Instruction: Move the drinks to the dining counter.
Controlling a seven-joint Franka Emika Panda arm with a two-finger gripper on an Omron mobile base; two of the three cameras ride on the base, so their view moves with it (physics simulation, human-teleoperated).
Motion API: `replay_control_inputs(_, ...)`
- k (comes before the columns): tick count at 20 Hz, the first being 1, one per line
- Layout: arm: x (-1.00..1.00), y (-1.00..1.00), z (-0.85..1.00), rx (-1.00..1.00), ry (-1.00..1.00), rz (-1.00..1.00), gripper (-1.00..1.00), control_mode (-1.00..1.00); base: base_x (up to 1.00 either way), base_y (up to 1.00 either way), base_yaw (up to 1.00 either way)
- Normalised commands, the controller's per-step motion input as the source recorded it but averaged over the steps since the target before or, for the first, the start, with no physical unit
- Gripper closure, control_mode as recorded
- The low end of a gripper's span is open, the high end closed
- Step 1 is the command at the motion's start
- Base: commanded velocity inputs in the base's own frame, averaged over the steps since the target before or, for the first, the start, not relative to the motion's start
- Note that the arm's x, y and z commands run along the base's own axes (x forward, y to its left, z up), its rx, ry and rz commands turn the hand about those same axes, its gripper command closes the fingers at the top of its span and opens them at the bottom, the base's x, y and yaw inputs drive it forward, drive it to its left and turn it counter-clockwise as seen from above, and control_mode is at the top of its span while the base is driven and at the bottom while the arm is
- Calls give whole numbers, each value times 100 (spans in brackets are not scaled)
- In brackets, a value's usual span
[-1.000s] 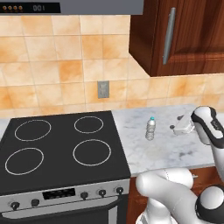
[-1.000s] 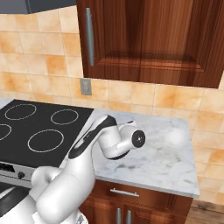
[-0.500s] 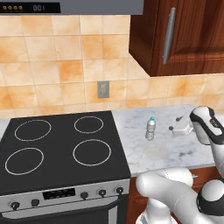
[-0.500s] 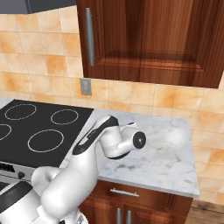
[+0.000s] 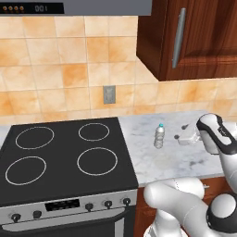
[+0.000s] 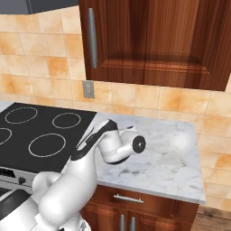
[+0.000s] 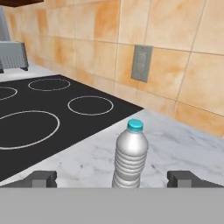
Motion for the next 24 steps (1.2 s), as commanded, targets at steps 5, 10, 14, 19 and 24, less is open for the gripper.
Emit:
replay_control_inputs(5, 4, 8, 0, 0, 0, 0, -100, -100, 0, 0, 0)
replay_control_inputs(10, 11, 0, 0, 0, 0, 0, -100, -100, 0, 0, 0)
replay_control_inputs(14, 28, 9, -1, 0, 0, 0, -100, -100, 0, 0, 0)
replay_control_inputs(19, 21, 8, -2, 0, 0, 0, -100, -100, 0, 0, 0)
replay_control_inputs(24, 1, 0, -3, 0, 0, 0, -100, -100, 0, 0, 0)
